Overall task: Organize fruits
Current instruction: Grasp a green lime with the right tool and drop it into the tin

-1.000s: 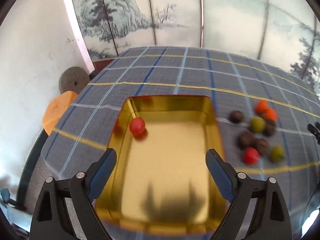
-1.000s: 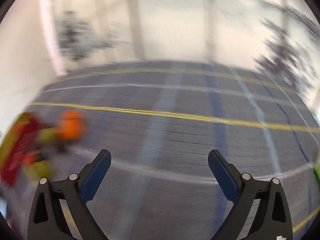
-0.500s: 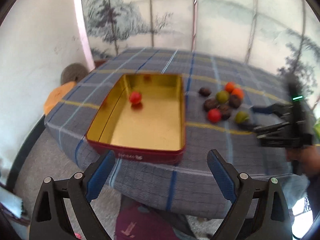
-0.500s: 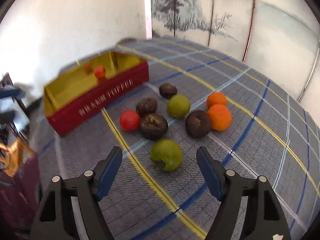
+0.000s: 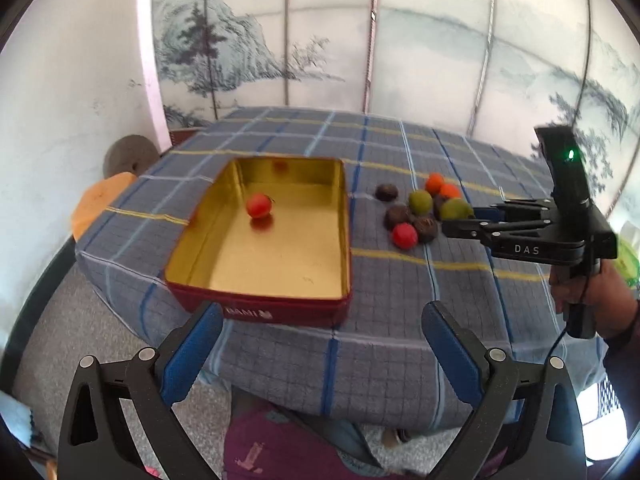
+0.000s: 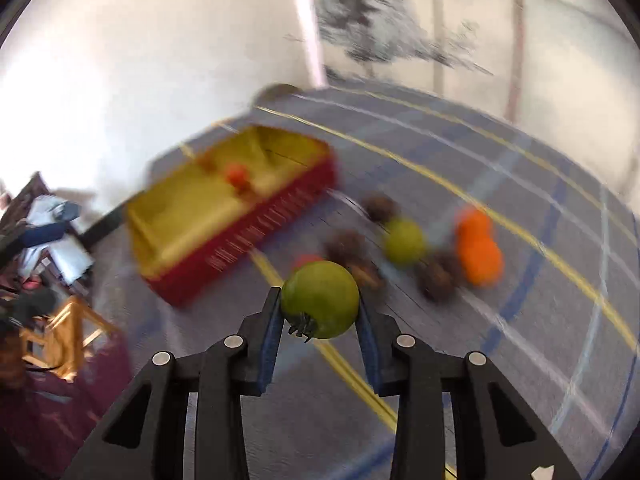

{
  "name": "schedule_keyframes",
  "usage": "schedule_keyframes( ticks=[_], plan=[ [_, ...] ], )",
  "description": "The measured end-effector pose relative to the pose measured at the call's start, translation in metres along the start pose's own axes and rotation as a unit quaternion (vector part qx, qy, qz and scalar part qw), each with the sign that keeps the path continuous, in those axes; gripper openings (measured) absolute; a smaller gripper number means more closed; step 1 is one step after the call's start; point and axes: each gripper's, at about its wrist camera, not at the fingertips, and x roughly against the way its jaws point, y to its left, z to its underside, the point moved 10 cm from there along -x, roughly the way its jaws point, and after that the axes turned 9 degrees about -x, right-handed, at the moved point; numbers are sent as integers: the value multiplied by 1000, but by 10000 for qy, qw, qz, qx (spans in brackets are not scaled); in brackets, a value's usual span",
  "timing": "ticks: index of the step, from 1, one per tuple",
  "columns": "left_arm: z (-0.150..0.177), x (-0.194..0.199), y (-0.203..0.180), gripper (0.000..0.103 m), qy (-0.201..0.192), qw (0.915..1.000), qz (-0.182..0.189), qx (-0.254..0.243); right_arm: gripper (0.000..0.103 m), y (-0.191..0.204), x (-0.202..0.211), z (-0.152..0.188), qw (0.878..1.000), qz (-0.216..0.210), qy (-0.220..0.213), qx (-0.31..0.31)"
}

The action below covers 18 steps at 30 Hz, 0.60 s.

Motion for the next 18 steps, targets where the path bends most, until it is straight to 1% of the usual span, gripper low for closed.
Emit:
schedule_keyframes(
  ticks=[3, 5, 6, 7, 11, 14, 17, 18],
  plan=[
    [-1, 0, 17, 99, -59, 9996, -221, 157, 33, 46, -12, -33, 9985, -446, 11, 332],
    [2, -3, 33, 99, 51, 9983, -549, 201, 33, 72, -30, -48, 9964, -609, 151, 570],
    [4, -5, 38, 99, 119, 9975, -663, 194, 33, 83, -40, -50, 9955, -630, 257, 659],
    [7, -8, 44, 99, 213, 9968, -744, 200, 33, 93, -58, -55, 9939, -644, 460, 767],
    [20, -19, 66, 99, 532, 9937, -937, 319, 33, 114, -105, -58, 9885, -615, 990, 962],
    [28, -26, 73, 99, 683, 9918, -1039, 309, 33, 115, -129, -61, 9865, -471, 1197, 1009],
    [34, -32, 74, 99, 829, 9910, -1008, 312, 33, 112, -149, -68, 9864, -261, 1295, 981],
    [36, -34, 75, 99, 871, 9906, -1003, 311, 34, 111, -153, -70, 9870, -255, 1288, 930]
  ],
)
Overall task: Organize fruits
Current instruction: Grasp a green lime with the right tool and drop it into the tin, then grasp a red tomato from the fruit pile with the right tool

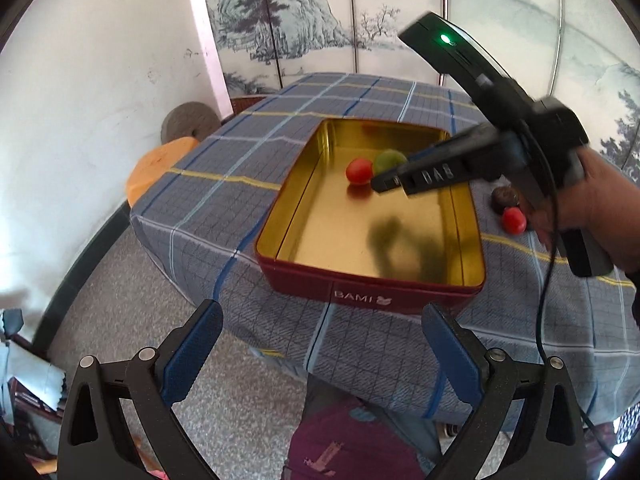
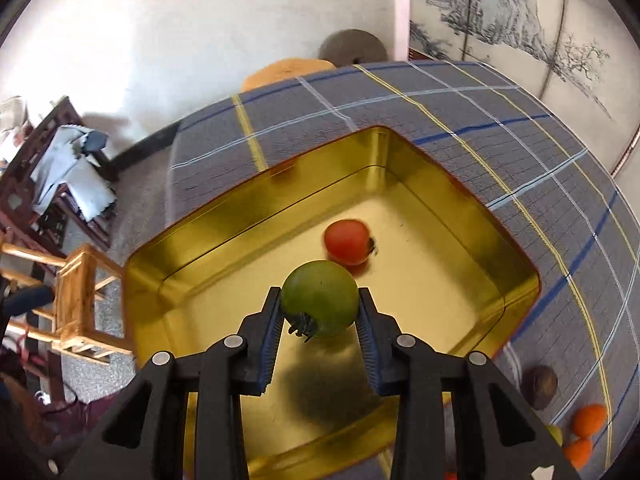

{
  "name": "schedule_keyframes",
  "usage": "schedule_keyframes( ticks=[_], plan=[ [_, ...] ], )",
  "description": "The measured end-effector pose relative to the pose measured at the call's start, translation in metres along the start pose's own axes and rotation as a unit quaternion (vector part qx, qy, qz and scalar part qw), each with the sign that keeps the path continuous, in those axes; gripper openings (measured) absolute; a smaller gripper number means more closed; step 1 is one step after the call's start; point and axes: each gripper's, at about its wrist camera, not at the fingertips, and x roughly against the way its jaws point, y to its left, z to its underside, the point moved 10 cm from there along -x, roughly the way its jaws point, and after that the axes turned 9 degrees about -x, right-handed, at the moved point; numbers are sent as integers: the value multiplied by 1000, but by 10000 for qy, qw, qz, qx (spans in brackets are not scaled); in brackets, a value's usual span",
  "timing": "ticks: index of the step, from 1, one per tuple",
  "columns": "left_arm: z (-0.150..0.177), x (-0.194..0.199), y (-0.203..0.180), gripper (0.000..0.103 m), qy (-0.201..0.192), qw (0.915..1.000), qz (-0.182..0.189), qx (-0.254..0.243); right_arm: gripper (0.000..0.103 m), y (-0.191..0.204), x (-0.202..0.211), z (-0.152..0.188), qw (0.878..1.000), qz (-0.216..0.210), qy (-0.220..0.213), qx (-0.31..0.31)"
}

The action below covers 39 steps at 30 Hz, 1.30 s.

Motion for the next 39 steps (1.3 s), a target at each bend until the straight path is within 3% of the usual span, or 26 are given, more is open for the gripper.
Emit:
schedule_keyframes(
  ticks=[2, 3, 4, 6, 10, 14, 18, 22, 24, 31, 38, 39],
  plan=[
    [2, -4, 0, 99, 83, 10000, 24, 5, 36, -5, 1, -8, 9997, 36, -184, -182],
    [3, -5, 0, 99, 114, 9999, 37, 15, 46, -9, 8, -13, 9984, -83, -408, -378],
    [4, -6, 0, 99, 134, 9999, 42, 23, 63, -12, 20, -17, 9951, -289, -719, -610],
    [5, -6, 1, 99, 140, 9999, 39, 33, 72, -23, 48, -16, 9873, -372, -1250, -910],
    [4, -6, -2, 99, 114, 9999, 94, 44, 66, -45, 100, 30, 9777, -301, -1705, -1188],
    [0, -6, -12, 99, -13, 9997, 243, -61, 57, -71, 121, 110, 9809, 265, -1419, -1301],
    [-4, -7, -27, 99, -43, 9990, 365, -258, 51, -81, 119, 154, 9781, 289, -1233, -1649],
    [-6, -6, -32, 99, -23, 9989, 308, -363, 51, -72, 108, 145, 9778, 70, -1234, -1694],
    [-6, -5, -27, 99, -41, 9992, 263, -299, 43, -71, 98, 140, 9787, 18, -1152, -1702],
    [-5, -11, -25, 99, 26, 9992, 241, -308, 40, -95, 70, 132, 9688, 222, -953, -2278],
    [-3, -13, -27, 99, 68, 9990, 246, -358, 40, -103, 58, 113, 9730, 484, -967, -2041],
    [-3, -13, -27, 99, 71, 9990, 239, -357, 35, -102, 57, 112, 9740, 508, -980, -1977]
  ],
)
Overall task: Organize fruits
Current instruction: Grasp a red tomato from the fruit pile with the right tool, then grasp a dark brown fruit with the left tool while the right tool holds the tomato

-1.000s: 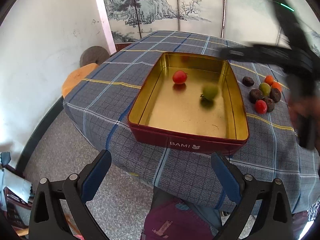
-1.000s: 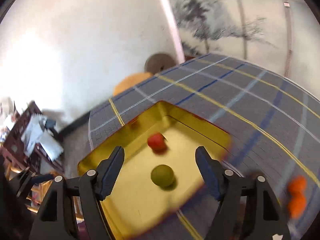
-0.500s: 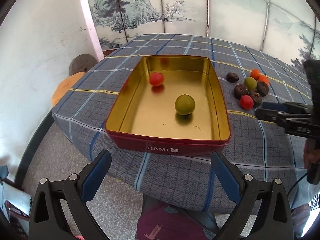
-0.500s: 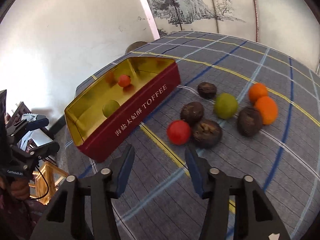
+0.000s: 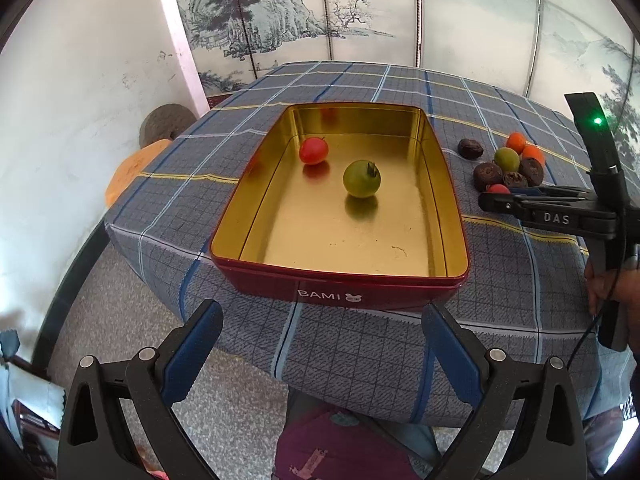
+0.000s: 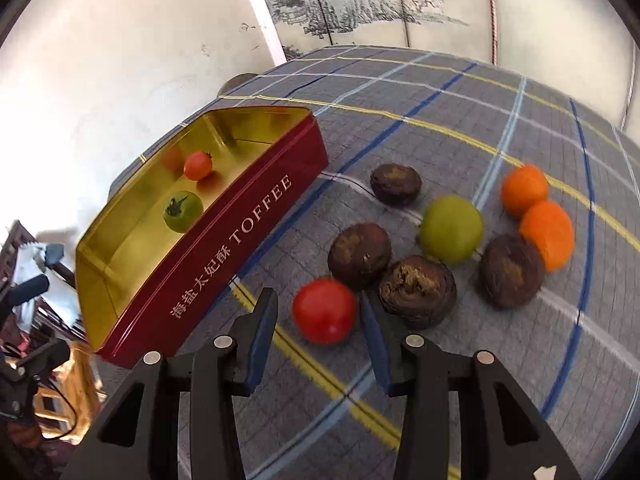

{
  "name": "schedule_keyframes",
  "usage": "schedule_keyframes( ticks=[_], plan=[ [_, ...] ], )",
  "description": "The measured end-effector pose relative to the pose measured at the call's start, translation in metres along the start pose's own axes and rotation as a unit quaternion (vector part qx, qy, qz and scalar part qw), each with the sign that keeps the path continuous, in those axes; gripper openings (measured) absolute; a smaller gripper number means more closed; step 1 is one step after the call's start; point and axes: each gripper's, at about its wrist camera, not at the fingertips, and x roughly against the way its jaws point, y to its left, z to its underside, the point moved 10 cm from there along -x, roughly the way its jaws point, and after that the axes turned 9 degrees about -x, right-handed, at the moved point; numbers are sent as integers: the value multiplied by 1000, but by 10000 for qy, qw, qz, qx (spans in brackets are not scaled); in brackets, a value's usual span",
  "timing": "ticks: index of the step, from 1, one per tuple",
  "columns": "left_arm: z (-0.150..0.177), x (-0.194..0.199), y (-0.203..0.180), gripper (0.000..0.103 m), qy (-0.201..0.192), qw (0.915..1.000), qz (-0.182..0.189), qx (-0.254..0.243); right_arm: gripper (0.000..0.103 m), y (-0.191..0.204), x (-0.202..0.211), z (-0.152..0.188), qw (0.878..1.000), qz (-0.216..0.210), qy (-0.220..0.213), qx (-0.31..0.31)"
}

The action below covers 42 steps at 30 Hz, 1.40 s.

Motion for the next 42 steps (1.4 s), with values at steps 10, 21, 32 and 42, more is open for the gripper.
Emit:
schedule_keyframes(
  ticks=[10, 21, 32, 42],
  plan=[
    [-64, 34, -36, 99, -989, 9878, 627, -1026, 28, -44, 69, 22, 9988, 308, -389, -46],
    [-127, -19, -165, 98, -892, 8863, 2027, -4067, 28, -203, 132, 65, 9834, 1249, -660, -1138],
    [-127, -110, -186, 62, 244, 8442, 2228, -4869, 29, -200, 132, 63, 9863, 888, -713, -1190],
    [-127, -123, -195, 37, 505, 8521, 2490, -4576, 29, -199, 131, 63, 9869, 728, -696, -1259]
  ],
)
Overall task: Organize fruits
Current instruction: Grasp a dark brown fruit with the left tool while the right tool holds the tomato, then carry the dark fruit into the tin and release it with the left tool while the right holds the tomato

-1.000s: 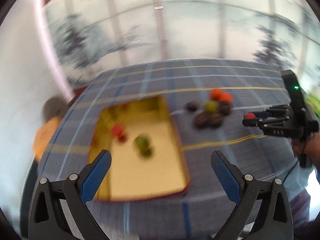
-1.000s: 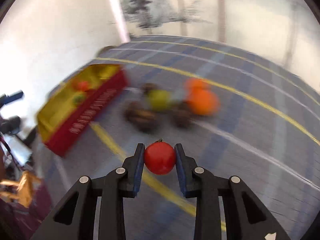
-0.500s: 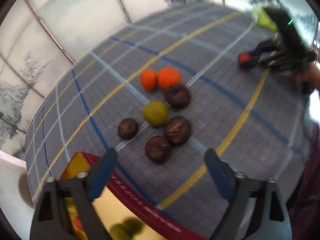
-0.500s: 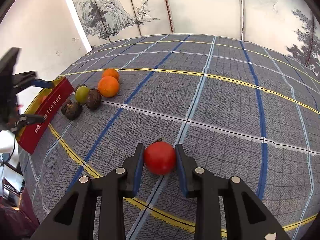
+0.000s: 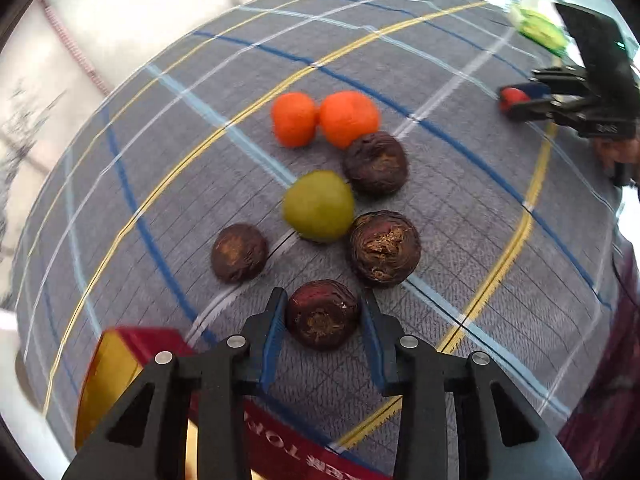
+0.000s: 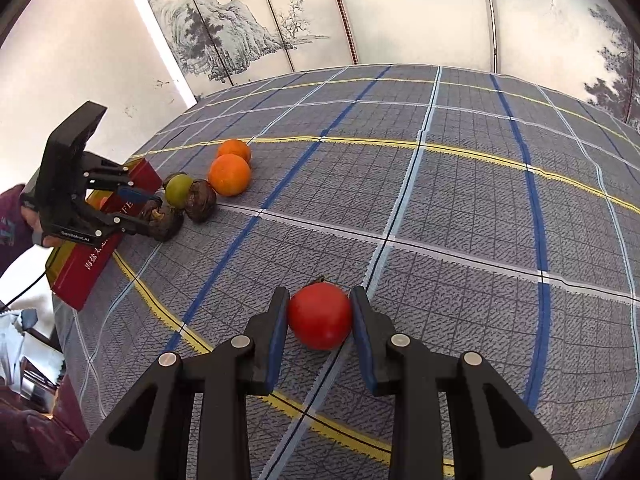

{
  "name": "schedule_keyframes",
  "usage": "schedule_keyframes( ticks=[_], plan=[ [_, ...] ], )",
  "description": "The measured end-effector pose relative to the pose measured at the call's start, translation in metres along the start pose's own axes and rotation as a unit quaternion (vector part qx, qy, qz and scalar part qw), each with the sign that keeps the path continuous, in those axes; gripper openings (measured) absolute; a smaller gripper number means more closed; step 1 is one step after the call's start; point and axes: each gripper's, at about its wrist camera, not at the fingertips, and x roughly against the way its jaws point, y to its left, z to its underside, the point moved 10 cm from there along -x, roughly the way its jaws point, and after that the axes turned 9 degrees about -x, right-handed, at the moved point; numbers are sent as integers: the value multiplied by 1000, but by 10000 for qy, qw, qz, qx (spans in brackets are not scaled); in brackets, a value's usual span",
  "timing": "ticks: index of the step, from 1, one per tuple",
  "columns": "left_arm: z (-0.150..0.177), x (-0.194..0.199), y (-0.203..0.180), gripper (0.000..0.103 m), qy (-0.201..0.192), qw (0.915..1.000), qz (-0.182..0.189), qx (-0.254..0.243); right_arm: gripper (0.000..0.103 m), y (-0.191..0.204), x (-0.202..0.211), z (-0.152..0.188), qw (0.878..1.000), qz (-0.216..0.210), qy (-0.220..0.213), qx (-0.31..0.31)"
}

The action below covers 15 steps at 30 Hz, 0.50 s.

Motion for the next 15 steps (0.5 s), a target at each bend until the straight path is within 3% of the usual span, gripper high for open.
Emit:
schedule_keyframes(
  ticks=[5, 9, 15],
  plan=[
    [16, 42, -7, 37, -309, 9911, -420, 1228, 29, 0, 0, 0, 10000, 57, 0, 45],
    [31, 80, -17, 37, -602, 9701, -858, 2189, 29, -1, 0, 0, 10000, 67, 2, 56],
    [68, 123, -27, 37, -911, 9352, -1576, 3037, 29, 1, -1, 0, 9996, 222, -3, 175]
  ],
)
